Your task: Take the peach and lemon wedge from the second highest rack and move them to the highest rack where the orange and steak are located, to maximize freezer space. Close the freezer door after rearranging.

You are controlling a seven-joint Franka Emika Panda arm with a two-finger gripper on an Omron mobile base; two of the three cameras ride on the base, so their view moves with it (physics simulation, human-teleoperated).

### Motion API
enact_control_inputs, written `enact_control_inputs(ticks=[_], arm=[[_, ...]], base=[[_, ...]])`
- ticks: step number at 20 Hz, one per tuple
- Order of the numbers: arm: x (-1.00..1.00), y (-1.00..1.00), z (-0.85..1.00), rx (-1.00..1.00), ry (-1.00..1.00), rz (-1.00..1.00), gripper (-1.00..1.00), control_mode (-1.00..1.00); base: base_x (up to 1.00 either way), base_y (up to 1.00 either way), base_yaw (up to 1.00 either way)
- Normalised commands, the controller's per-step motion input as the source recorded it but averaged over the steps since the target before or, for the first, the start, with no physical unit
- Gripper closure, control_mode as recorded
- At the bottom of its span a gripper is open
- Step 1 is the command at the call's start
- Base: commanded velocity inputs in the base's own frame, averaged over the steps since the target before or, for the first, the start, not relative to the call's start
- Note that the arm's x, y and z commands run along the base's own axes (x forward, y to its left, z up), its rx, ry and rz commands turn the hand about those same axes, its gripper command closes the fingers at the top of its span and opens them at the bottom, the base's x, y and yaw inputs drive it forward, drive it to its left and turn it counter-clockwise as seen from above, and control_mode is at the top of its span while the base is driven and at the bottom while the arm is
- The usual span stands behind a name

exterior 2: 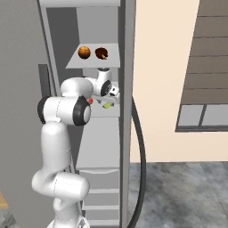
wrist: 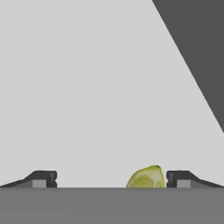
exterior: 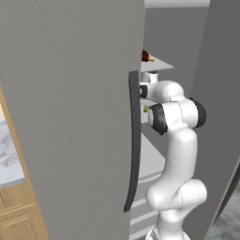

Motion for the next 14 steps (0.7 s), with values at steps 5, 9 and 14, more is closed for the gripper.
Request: enact_control_inputs(ticks=[5, 9, 14], arm=[[-0.10, -0.05, -0.21, 0.00, 0.00, -0.05, -1.00, -1.00], [-0.16, -0.18, -0.17, 0.00, 0.00, -0.06, -1.00, -1.00], [-0.19, -0.16, -0.25, 0.00, 0.03, -0.03, -1.00, -1.00]], base=[[0.00, 0.00, 0.00], [0.00, 0.00, 0.00], [0.00, 0.00, 0.00]])
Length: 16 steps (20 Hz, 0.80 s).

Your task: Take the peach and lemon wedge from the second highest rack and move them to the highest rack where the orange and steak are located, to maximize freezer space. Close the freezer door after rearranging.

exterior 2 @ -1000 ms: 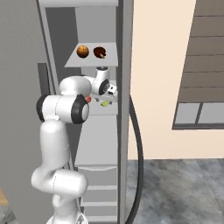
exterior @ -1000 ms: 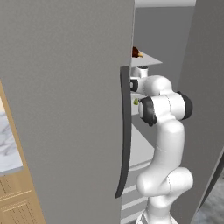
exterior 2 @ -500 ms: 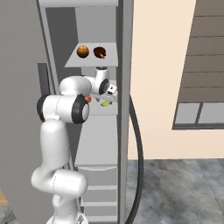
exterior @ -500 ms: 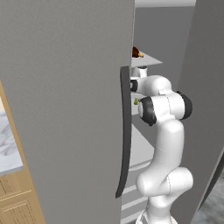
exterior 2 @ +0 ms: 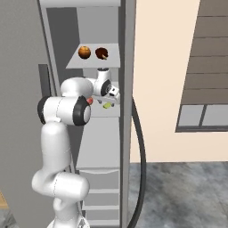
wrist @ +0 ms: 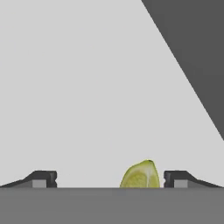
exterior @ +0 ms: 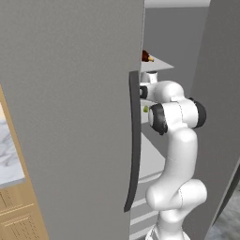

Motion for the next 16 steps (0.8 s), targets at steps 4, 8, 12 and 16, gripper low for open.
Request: enact_control_inputs(ticks=[4, 8, 12, 16], arm=[[-0.30, -0.18, -0.22, 0.00, 0.00, 0.00, -1.00, -1.00], [-0.17, -0.09, -0.25, 0.00, 0.05, 0.00, -1.00, -1.00], [-0.22, -0.02, -0.36, -0.01, 0.06, -0.01, -1.00, -1.00], [-0.15, 0.00, -0.48, -0.02, 0.05, -0.01, 1.00, -1.00]], base=[[0.00, 0.00, 0.00], [0.00, 0.00, 0.00], [0.00, 0.00, 0.00], [0.00, 0.00, 0.00]])
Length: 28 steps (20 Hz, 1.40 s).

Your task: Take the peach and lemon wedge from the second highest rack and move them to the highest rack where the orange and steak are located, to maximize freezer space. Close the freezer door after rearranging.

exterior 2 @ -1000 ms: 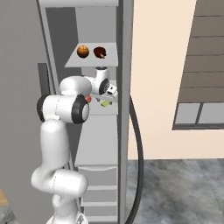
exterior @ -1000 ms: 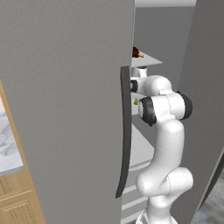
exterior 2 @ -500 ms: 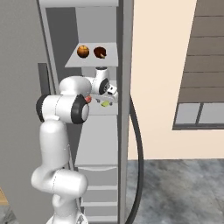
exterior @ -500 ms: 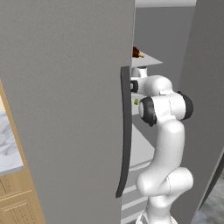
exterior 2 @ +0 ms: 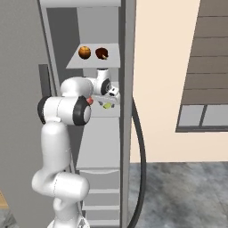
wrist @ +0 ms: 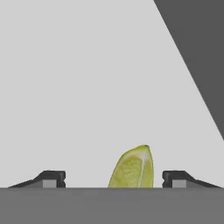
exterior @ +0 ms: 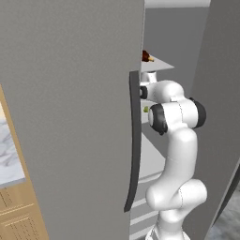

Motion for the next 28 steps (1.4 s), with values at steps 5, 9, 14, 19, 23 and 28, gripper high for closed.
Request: enact_control_inputs(ticks=[5, 9, 14, 19, 23, 28], arm=[[-0.09, -0.02, -0.45, 0.00, 0.01, 0.00, 1.00, -1.00], [-0.05, -0.06, -0.43, 0.00, 0.00, 0.00, 1.00, -1.00], [-0.10, -0.05, -0.41, 0.00, 0.00, 0.00, 1.00, -1.00], [-0.08, -0.02, -0.40, 0.00, 0.00, 0.00, 1.00, -1.00], [-0.10, -0.14, -0.27, 0.00, 0.00, -0.01, 1.00, -1.00], [-0.26, -0.20, -0.06, 0.00, 0.00, -0.11, 1.00, -1.00]], base=[[0.00, 0.00, 0.00], [0.00, 0.00, 0.00], [0.00, 0.00, 0.00], [0.00, 0.00, 0.00], [0.00, 0.00, 0.00], [0.00, 0.00, 0.00]])
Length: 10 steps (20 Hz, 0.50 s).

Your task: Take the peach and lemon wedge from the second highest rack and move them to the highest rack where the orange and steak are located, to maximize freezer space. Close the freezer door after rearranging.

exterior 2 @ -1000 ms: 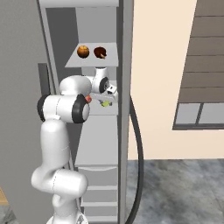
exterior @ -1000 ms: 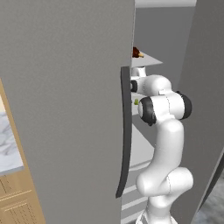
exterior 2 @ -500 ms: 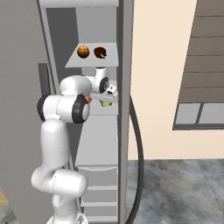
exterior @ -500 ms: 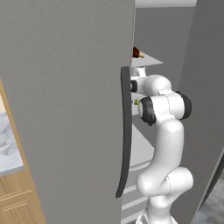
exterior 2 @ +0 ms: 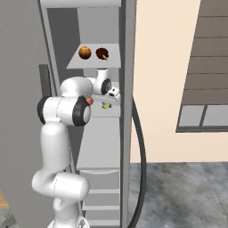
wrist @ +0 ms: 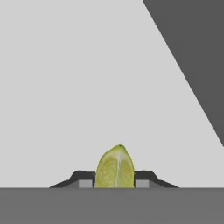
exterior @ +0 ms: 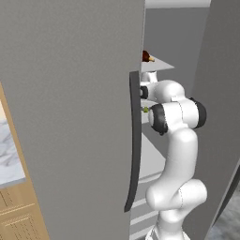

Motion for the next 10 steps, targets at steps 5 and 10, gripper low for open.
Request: enact_control_inputs(ticks=[5, 10], arm=[[-0.30, -0.20, 0.00, 0.01, 0.00, -0.16, 1.00, -1.00], [-0.42, -0.16, 0.00, 0.01, -0.07, -0.17, 1.00, -1.00]], base=[[0.00, 0.00, 0.00], [0.00, 0.00, 0.00]])
